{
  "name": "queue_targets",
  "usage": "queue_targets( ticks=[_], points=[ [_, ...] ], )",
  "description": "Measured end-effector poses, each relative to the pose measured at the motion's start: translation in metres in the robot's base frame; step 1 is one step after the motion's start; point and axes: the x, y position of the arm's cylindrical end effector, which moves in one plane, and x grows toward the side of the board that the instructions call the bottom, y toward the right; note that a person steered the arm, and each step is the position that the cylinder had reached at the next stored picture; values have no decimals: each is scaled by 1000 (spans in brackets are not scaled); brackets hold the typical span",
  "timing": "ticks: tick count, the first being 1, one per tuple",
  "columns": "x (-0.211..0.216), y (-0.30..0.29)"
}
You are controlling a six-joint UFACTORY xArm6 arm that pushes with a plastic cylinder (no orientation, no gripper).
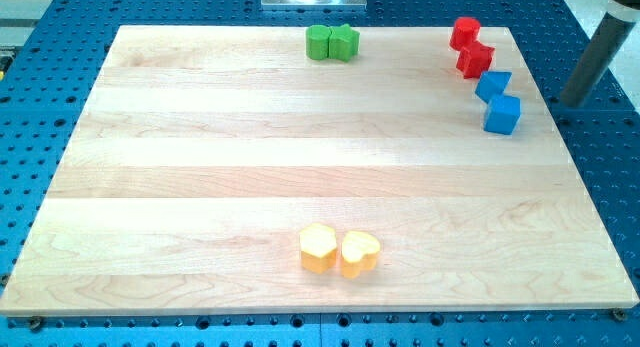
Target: Adjust the blue blocks in a line
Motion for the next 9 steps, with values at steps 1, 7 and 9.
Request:
queue_targets(
  ticks=[1,7,9],
  points=[
    [-2,-10],
    [-11,-49],
    [-11,-66]
  ],
)
